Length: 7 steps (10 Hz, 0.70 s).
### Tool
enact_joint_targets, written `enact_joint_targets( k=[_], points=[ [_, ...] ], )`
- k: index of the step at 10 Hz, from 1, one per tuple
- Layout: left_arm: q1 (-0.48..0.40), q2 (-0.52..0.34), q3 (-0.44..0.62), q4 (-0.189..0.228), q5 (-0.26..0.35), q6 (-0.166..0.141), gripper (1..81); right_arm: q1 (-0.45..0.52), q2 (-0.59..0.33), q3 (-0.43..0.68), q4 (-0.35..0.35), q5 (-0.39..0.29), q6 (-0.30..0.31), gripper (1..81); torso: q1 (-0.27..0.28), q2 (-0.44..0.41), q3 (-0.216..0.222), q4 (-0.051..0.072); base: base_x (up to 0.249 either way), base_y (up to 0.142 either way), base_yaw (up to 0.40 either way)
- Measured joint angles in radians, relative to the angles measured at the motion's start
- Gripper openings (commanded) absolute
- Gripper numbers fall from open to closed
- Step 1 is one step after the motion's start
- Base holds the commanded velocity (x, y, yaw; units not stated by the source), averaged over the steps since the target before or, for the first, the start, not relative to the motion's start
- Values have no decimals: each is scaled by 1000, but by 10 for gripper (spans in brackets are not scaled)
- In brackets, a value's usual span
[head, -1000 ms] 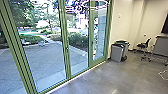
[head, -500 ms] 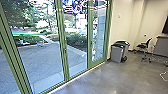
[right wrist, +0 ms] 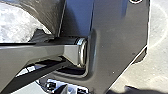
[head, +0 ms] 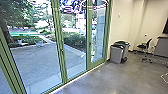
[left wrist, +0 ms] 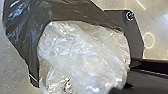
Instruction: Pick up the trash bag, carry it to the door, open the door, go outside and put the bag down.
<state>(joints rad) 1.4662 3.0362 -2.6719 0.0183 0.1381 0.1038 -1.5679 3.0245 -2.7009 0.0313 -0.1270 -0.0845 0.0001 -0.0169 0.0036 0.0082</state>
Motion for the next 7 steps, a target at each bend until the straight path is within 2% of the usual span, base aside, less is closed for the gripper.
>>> enact_joint_targets(
  k=[7],
  points=[
    [0, 0, 0, 0, 0, 0, 10, 0, 0, 0, 0, 0, 0, 811, 0, 0, 0, 0, 142, -78, 0]
  ],
)
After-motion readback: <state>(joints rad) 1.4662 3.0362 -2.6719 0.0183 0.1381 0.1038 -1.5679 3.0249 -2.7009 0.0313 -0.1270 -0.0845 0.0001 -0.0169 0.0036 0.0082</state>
